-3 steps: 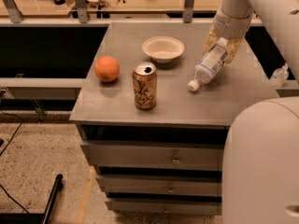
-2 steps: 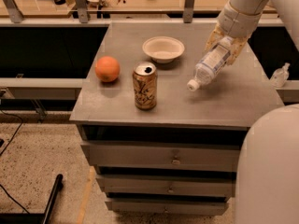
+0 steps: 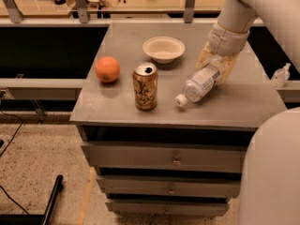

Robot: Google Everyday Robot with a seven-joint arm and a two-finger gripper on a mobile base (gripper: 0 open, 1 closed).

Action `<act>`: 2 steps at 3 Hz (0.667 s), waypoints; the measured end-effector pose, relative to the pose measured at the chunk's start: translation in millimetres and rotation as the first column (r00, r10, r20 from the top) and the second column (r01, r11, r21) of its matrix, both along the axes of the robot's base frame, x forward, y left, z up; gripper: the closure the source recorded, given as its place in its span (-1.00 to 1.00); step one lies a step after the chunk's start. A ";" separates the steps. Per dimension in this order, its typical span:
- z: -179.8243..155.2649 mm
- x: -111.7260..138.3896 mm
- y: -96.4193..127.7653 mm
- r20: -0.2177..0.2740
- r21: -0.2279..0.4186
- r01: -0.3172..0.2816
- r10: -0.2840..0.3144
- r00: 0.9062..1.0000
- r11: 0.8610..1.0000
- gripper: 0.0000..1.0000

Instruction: Move blue plastic bottle near orange can

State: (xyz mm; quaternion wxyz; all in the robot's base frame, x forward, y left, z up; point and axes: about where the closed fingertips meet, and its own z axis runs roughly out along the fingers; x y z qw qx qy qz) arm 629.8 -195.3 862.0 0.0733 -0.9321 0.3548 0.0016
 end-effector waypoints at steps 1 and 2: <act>-18.5 -24.4 14.5 -0.066 -0.003 -0.004 0.003 0.998 1.000 1.00; -18.6 -25.0 14.9 -0.068 -0.003 -0.004 0.004 0.998 1.000 1.00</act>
Offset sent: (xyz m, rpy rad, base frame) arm -0.1063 0.0492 -0.0219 -0.0348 0.2156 0.0950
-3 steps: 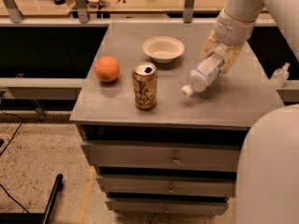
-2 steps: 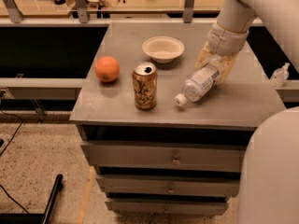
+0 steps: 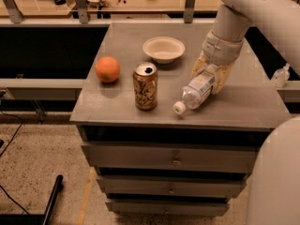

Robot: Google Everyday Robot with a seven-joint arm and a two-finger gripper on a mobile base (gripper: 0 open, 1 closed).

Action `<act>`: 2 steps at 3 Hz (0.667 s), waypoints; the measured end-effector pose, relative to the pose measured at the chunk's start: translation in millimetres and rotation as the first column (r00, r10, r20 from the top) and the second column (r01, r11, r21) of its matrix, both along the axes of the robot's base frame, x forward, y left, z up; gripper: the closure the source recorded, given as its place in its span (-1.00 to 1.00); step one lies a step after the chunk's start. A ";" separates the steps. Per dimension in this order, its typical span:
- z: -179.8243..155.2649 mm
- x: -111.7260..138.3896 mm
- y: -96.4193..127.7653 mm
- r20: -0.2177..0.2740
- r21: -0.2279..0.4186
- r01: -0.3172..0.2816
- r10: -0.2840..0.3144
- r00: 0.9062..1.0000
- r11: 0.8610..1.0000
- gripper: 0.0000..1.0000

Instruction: Move blue plastic bottle near orange can

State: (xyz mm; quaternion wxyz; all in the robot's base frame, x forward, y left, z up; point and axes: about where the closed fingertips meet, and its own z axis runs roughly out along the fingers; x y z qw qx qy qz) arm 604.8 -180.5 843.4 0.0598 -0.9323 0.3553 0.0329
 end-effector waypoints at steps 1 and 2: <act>0.4 -18.5 17.6 -0.012 0.001 -0.027 0.027 1.000 1.000 1.00; 8.3 -38.9 46.2 0.014 -0.028 -0.053 0.054 0.998 0.998 1.00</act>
Offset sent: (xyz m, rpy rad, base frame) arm -0.0715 0.0565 0.0198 -0.0684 0.0183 0.0736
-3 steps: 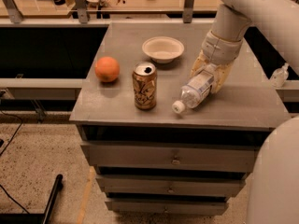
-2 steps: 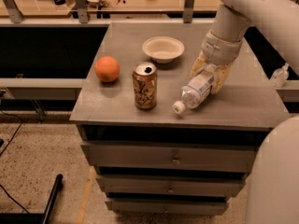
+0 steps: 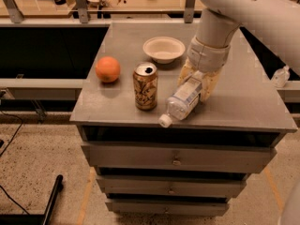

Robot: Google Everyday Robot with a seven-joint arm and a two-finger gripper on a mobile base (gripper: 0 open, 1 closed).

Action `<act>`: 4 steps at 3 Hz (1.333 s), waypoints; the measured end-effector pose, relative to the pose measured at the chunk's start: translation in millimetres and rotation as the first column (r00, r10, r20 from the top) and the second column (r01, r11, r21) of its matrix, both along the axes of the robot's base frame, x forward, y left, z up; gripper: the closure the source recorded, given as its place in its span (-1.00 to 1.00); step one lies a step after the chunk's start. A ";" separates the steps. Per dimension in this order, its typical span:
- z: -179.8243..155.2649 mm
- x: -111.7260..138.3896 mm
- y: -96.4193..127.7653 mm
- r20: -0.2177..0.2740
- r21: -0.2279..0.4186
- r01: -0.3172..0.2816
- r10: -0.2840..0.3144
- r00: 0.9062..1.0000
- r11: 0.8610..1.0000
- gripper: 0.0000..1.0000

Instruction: Move blue plastic bottle near orange can

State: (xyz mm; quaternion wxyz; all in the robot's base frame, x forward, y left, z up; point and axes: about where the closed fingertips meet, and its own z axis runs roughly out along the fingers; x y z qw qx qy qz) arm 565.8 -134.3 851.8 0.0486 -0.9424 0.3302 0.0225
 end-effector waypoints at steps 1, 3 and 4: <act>1.9 -3.0 17.4 0.022 -0.021 -0.016 0.017 1.000 1.000 1.00; -1.7 9.6 30.7 0.034 -0.015 0.004 -0.003 0.999 1.000 0.63; -2.8 12.1 32.1 0.042 -0.011 0.004 -0.004 0.999 1.000 0.17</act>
Offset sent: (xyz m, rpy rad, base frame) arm 0.0152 0.0393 -0.0016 -0.0308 -0.0002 -0.0316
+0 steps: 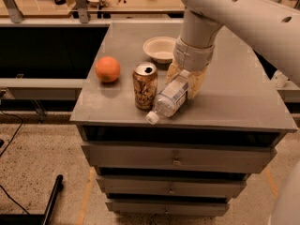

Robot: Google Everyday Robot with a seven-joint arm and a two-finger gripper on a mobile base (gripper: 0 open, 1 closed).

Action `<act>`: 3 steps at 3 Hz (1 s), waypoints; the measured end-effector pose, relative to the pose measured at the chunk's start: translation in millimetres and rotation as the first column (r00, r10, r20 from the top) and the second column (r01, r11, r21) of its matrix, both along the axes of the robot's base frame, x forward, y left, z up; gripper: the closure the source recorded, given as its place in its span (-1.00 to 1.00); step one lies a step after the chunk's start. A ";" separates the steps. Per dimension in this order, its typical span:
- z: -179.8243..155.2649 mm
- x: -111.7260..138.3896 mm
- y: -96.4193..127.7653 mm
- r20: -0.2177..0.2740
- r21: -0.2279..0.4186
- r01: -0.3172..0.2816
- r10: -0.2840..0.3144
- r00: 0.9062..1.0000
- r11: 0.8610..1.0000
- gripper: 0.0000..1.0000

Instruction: Move blue plastic bottle near orange can

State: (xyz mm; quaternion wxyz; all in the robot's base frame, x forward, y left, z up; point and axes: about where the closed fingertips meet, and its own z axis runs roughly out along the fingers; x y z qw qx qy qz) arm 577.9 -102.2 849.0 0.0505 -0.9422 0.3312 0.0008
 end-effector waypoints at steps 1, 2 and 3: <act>-1.1 2.2 1.4 0.007 0.004 0.000 0.000 1.000 1.000 -0.30; -2.2 4.0 2.6 0.012 0.007 0.000 0.000 1.000 1.000 -0.74; 5.0 6.1 0.0 0.027 0.001 -0.002 0.002 1.000 1.000 -1.00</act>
Offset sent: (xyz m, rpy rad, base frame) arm 0.0021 0.0013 -0.0011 0.0037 -0.0066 -0.0001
